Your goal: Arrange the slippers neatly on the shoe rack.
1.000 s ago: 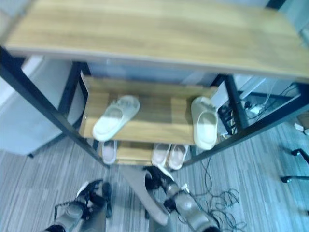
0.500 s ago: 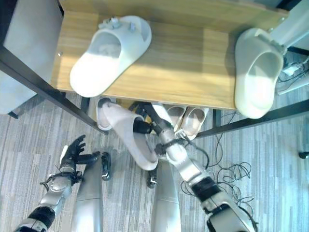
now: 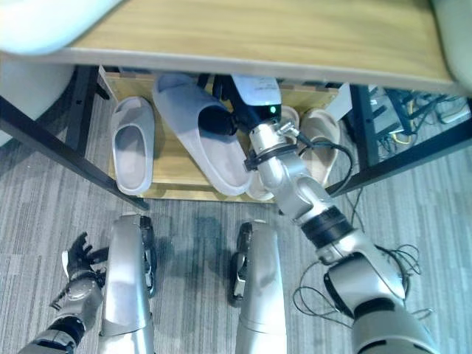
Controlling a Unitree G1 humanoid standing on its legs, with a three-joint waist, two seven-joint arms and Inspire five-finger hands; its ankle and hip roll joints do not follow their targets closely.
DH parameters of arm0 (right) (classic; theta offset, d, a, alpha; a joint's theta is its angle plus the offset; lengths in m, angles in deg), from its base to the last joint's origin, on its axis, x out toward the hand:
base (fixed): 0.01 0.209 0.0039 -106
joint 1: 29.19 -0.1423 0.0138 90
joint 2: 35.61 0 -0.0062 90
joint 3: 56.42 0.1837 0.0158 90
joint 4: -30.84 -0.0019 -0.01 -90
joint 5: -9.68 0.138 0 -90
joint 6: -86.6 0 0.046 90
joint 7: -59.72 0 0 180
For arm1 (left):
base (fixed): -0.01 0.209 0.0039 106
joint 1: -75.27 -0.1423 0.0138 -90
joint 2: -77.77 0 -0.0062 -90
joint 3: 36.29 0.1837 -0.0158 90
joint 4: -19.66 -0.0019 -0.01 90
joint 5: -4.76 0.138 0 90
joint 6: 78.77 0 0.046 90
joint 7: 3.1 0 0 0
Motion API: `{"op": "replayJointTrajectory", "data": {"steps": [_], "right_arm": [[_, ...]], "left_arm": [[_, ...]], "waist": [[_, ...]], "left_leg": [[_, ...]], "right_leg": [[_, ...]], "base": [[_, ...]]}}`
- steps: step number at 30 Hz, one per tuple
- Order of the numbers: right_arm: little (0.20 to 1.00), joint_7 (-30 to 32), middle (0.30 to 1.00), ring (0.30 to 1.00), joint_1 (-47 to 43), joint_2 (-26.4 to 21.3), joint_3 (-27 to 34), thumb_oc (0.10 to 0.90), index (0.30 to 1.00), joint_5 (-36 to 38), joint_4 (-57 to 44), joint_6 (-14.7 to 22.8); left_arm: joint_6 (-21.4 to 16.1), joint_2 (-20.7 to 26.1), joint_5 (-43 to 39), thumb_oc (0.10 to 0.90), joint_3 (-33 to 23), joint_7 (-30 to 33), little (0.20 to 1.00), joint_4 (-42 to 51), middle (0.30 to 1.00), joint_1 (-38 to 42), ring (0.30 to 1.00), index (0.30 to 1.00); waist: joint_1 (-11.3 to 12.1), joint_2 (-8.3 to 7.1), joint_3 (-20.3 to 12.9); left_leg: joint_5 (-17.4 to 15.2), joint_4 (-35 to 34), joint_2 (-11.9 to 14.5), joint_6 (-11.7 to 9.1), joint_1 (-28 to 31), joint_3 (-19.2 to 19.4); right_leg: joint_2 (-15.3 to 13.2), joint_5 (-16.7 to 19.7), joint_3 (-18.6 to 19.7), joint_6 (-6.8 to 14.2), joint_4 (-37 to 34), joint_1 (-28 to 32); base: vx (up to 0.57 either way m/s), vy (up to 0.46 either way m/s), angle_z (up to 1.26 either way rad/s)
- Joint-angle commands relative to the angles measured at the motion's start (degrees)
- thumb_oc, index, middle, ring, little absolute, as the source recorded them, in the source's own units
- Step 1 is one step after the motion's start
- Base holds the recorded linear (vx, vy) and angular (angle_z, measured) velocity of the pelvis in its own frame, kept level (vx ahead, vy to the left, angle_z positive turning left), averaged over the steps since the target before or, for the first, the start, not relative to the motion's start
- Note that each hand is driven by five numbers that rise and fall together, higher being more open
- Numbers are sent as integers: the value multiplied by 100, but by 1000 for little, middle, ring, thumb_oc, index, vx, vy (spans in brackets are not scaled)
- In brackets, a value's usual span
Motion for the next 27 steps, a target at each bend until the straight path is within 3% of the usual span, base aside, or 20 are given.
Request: {"op": "replayJointTrajectory", "data": {"steps": [1, 4, 9, 15, 20, 27], "right_arm": [[300, 555, 300, 300, -1756, 206, 338, 400, 300, 38, -626, 130], [300, 663, 300, 300, -2243, 481, 72, 400, 300, 226, -180, 70], [300, 800, 300, 300, -2795, 533, -344, 400, 300, 224, 520, -57], [300, 747, 300, 300, -3044, 430, -682, 400, 300, 382, 1314, -74], [300, 644, 300, 300, -3111, 533, -836, 400, 300, 590, 1647, -72], [300, 625, 300, 300, -3050, 641, -1005, 400, 300, 698, 1795, 113]], "left_arm": [[-547, 279, -257, 800, -86, 449, 900, 269, 900, 446, 900, 900], [-642, 371, -290, 800, 104, 506, 900, 513, 900, 394, 900, 900], [-675, 627, 159, 800, 333, 609, 900, 1123, 900, 134, 900, 900], [-590, 720, 413, 800, 342, 551, 900, 988, 900, 121, 900, 900], [-561, 741, 636, 800, 545, 518, 900, 772, 900, 275, 900, 900], [-648, 516, 321, 800, 645, 472, 900, 531, 900, 445, 900, 900]], "waist": [[151, -39, 929], [184, -63, 1100], [285, -34, 1100], [387, -135, 1100], [406, -103, 1100], [412, -134, 1100]], "left_leg": [[-846, 153, -209, 636, 715, -172], [-894, 388, -253, 595, 715, -201], [-958, 463, -284, 556, 715, -252], [-869, 323, -297, 489, 715, -234], [-834, 290, -359, 476, 715, -320], [-825, 304, -372, 455, 715, -326]], "right_leg": [[10, -196, 39, -500, 153, 340], [-54, -285, 71, -572, 370, 338], [-117, -326, 37, -618, 426, 338], [-49, -258, 118, -631, 323, 338], [-21, -212, 121, -633, 264, 338], [-48, -204, 126, -627, 260, 338]], "base": [[-31, 8, 1], [-25, -3, -3], [-5, 3, 0], [-12, -17, -2], [-30, -4, -1], [0, 0, 0]]}}
